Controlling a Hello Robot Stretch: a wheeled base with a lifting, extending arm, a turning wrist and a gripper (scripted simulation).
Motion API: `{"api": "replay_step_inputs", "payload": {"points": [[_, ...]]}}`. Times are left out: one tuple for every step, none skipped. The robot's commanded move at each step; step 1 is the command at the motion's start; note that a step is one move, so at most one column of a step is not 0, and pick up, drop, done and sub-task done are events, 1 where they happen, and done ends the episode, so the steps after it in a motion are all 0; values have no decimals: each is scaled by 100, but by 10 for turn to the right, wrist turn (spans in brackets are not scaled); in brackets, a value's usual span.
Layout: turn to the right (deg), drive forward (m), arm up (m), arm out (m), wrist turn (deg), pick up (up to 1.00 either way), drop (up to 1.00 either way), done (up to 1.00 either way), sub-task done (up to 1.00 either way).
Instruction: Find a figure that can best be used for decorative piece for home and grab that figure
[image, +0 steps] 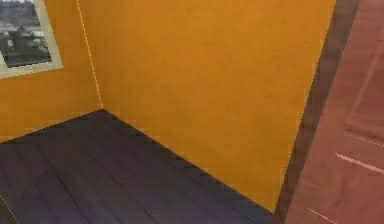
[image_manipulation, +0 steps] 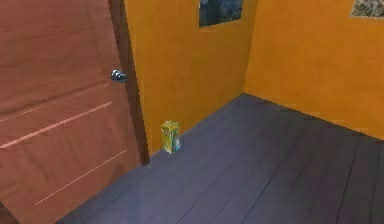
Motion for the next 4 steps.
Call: {"api": "replay_step_inputs", "payload": {"points": [[-150, 0, 0, 0, 0, 0, 0, 0, 0], [0, 10, 0, 0, 0, 0, 0, 0, 0], [-450, 0, 0, 0, 0, 0, 0, 0, 0], [-450, 0, 0, 0, 0, 0, 0, 0, 0]]}}
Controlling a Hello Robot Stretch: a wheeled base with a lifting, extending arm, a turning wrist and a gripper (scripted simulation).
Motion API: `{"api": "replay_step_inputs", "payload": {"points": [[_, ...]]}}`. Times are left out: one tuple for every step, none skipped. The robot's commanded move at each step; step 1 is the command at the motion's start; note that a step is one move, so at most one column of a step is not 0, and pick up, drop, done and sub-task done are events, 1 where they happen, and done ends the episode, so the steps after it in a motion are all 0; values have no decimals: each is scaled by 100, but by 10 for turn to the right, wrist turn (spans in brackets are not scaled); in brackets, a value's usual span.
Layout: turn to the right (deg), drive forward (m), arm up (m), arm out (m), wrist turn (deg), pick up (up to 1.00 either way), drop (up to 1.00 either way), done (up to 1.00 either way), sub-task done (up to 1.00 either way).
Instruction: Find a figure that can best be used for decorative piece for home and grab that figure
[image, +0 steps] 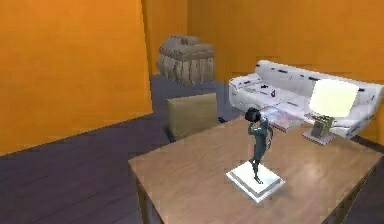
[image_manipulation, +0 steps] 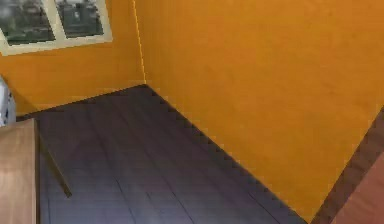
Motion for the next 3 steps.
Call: {"api": "replay_step_inputs", "payload": {"points": [[-450, 0, 0, 0, 0, 0, 0, 0, 0], [-210, 0, 0, 0, 0, 0, 0, 0, 0], [0, 0, 50, 0, 0, 0, 0, 0, 0]]}}
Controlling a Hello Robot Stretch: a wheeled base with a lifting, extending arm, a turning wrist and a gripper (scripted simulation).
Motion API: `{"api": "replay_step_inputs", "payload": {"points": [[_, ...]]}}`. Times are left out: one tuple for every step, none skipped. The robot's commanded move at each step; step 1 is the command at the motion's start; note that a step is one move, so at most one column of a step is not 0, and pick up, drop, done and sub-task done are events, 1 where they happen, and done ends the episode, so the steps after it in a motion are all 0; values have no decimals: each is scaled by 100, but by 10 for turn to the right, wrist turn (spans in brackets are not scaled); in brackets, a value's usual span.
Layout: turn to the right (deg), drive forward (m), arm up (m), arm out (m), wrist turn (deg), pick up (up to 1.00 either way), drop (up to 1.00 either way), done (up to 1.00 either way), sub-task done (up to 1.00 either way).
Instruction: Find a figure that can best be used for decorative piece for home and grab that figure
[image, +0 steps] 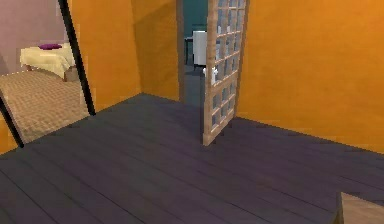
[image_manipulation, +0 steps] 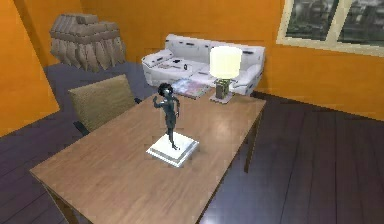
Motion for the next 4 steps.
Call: {"api": "replay_step_inputs", "payload": {"points": [[0, 0, 32, 0, 0, 0, 0, 0, 0], [0, 0, 0, 32, 0, 0, 0, 0, 0], [0, 0, 0, 0, 450, 0, 0, 0, 0], [0, 0, 0, 0, 450, 0, 0, 0, 0]]}}
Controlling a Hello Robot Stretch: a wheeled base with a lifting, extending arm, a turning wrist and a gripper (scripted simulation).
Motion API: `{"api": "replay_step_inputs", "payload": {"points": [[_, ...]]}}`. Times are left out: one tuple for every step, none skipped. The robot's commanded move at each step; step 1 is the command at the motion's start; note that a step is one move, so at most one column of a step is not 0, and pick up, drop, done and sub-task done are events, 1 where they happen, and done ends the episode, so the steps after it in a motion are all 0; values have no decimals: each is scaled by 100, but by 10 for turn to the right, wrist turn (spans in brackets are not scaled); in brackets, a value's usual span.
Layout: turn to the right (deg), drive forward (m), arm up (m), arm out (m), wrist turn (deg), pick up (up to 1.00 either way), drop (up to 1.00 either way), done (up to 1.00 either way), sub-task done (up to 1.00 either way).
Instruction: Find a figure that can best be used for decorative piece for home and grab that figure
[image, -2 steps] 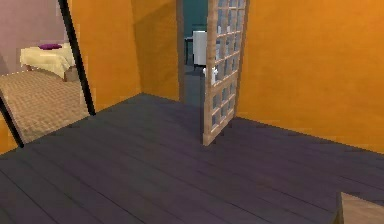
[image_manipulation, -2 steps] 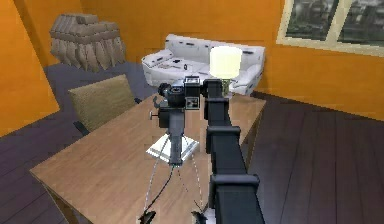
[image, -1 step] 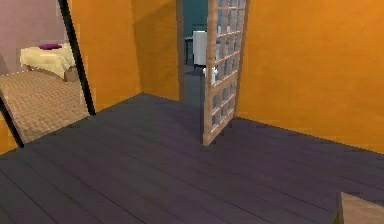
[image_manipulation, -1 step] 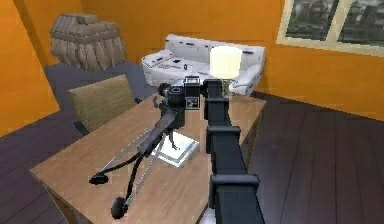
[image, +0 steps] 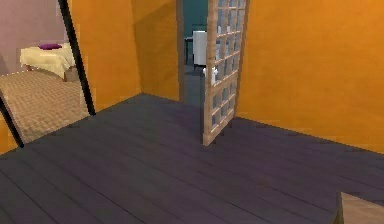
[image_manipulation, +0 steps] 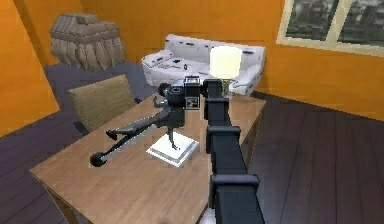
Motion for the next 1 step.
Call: {"api": "replay_step_inputs", "payload": {"points": [[0, 0, 0, 0, 450, 0, 0, 0, 0]]}}
